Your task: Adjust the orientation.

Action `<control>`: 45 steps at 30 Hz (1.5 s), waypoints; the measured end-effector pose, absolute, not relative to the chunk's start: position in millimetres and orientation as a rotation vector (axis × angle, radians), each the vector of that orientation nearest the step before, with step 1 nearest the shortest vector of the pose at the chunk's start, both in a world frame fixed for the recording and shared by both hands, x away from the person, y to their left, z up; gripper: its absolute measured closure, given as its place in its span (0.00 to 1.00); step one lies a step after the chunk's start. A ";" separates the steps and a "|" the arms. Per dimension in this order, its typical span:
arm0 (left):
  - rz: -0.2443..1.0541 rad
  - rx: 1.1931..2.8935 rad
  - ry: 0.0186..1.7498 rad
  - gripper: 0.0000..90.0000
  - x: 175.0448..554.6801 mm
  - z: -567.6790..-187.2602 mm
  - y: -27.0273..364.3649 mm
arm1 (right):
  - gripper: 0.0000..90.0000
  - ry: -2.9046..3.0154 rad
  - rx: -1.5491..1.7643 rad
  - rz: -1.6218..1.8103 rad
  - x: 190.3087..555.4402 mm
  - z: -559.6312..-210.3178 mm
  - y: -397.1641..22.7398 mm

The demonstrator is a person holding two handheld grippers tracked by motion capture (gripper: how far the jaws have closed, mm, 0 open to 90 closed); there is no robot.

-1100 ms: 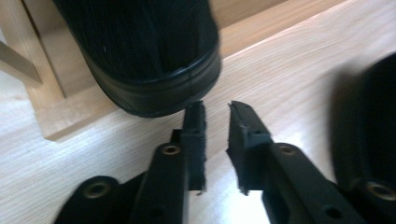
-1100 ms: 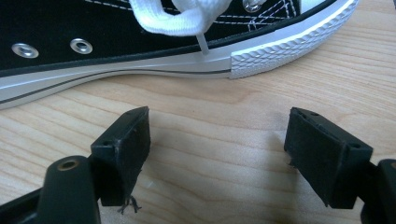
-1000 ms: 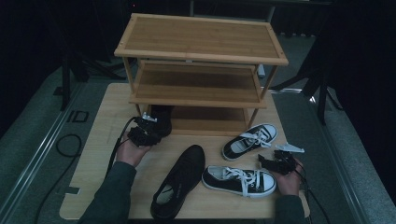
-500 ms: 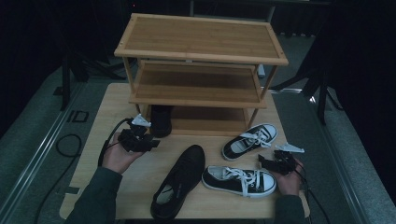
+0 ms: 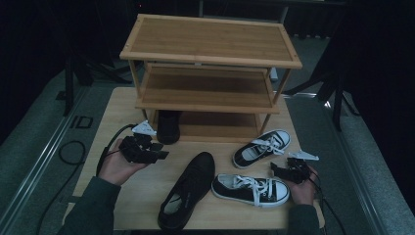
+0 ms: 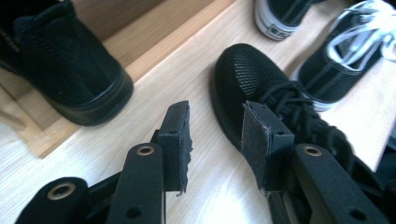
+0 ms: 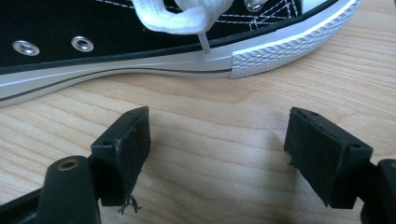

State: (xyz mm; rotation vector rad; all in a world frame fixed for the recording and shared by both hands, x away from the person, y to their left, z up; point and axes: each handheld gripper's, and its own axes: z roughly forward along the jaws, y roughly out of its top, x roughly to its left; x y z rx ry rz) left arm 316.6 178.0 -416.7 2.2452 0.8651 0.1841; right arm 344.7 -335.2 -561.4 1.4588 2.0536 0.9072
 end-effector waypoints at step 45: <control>0.085 2.367 0.690 0.67 287.6 -419.7 133.8 | 0.25 2.048 1.465 0.906 344.6 -561.4 -334.8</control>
